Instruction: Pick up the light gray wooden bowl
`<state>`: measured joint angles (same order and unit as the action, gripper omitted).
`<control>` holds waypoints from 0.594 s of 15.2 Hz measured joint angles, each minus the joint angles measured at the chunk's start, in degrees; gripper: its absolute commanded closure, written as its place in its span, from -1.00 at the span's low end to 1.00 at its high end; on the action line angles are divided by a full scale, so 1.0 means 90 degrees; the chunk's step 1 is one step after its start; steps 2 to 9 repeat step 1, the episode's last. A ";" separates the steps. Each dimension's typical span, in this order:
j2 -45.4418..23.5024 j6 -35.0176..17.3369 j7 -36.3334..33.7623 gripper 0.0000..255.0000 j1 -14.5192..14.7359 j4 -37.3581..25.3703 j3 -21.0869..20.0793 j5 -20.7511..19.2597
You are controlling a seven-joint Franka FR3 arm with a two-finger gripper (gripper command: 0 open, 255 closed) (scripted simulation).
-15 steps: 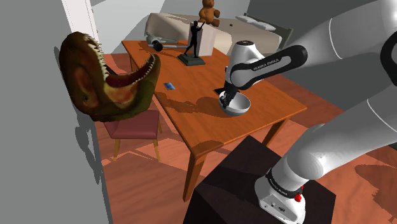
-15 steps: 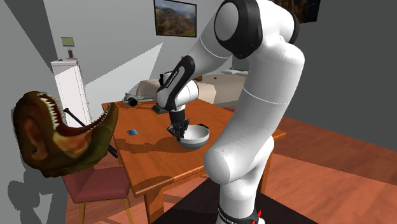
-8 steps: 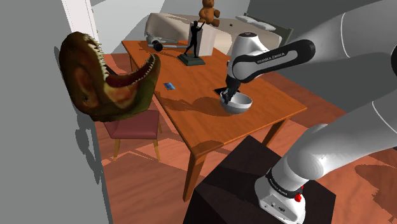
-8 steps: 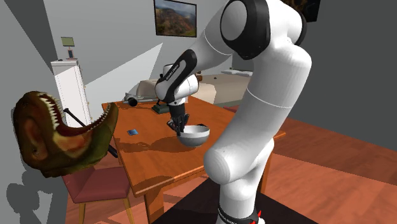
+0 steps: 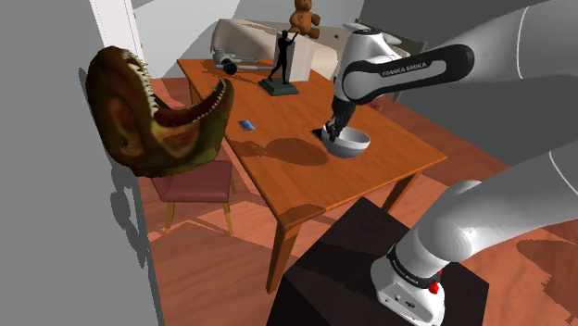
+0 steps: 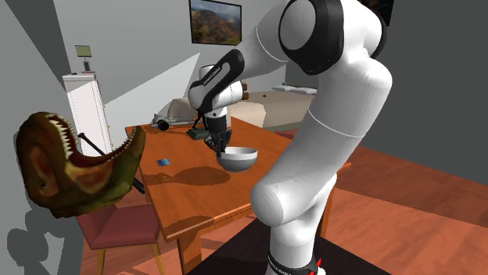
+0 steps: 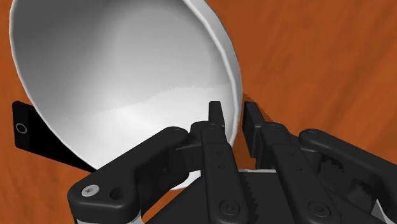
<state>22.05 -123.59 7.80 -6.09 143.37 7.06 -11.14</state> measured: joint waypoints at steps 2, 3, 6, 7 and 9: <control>0.0032 0.0048 0.0007 1.00 -0.0001 -0.0016 -0.0001 0.0002; 0.0032 0.0048 0.0007 1.00 -0.0001 -0.0016 -0.0001 0.0002; 0.0032 0.0048 0.0007 1.00 -0.0001 -0.0016 -0.0001 0.0002; 0.0032 0.0048 0.0007 1.00 -0.0001 -0.0016 -0.0001 0.0002; 0.0032 0.0048 0.0007 1.00 -0.0001 -0.0016 -0.0001 0.0002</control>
